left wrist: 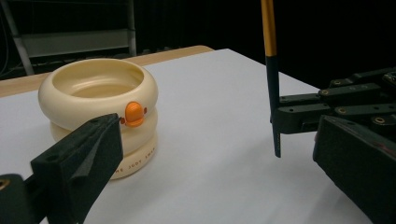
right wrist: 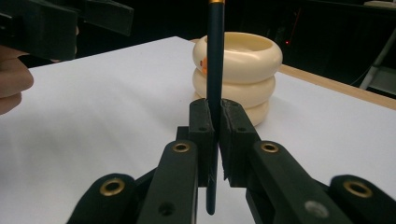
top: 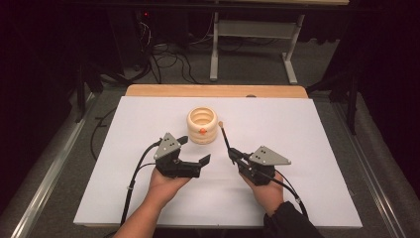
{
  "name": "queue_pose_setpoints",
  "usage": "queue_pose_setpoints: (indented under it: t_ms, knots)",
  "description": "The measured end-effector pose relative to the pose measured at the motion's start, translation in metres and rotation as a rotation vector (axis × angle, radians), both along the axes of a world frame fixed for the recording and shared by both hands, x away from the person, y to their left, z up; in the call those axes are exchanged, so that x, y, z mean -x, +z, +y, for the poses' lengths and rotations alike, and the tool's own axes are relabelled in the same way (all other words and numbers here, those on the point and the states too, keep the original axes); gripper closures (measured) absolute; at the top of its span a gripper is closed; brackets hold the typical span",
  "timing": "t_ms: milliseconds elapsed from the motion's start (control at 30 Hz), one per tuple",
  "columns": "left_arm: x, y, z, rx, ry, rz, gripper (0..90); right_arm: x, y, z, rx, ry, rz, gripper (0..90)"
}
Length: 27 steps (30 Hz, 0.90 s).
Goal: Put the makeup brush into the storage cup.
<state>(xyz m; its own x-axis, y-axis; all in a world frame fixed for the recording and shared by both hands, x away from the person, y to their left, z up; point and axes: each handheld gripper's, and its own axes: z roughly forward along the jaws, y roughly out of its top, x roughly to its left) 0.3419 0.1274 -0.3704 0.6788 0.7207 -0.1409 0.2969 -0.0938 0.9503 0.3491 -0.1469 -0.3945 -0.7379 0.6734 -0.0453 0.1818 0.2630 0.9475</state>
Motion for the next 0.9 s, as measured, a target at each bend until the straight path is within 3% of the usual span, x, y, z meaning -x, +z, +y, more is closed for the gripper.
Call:
queue_pose_setpoints:
  t_ms: [900]
  knots:
    - [0.006, 0.007, -0.002, 0.033, -0.019, 0.000, 7.0, 0.016, 0.000, 0.024, 0.007, 0.091, -0.020, 86.4]
